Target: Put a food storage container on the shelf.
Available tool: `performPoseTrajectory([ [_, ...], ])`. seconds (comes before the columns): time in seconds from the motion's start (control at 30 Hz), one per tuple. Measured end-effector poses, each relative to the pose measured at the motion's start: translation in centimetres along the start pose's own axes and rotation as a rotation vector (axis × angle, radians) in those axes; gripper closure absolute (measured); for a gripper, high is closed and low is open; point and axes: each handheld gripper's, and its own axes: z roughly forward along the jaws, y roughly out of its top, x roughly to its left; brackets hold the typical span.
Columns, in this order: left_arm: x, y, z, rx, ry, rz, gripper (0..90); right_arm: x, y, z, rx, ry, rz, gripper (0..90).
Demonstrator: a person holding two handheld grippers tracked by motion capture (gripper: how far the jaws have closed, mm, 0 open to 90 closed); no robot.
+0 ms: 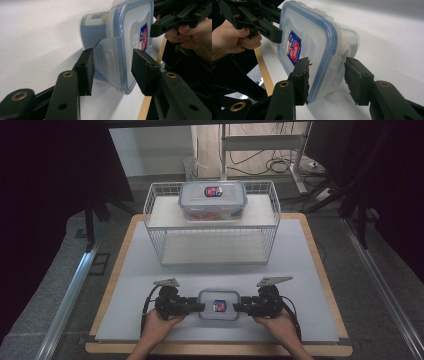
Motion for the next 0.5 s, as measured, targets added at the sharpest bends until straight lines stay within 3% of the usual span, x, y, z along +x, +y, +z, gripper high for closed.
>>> performPoseTrajectory([
  [0.13,0.2,0.0,-0.2,-0.018,-0.003,-0.015,55.7,-0.3,0.0,-0.3,-0.025,0.001,0.021,62.1],
  [0.5,0.5,-0.1,-0.2,-0.027,-0.016,-0.047,55.9,-1.1,-0.4,0.2,-0.039,0.051,0.116,58.9],
])
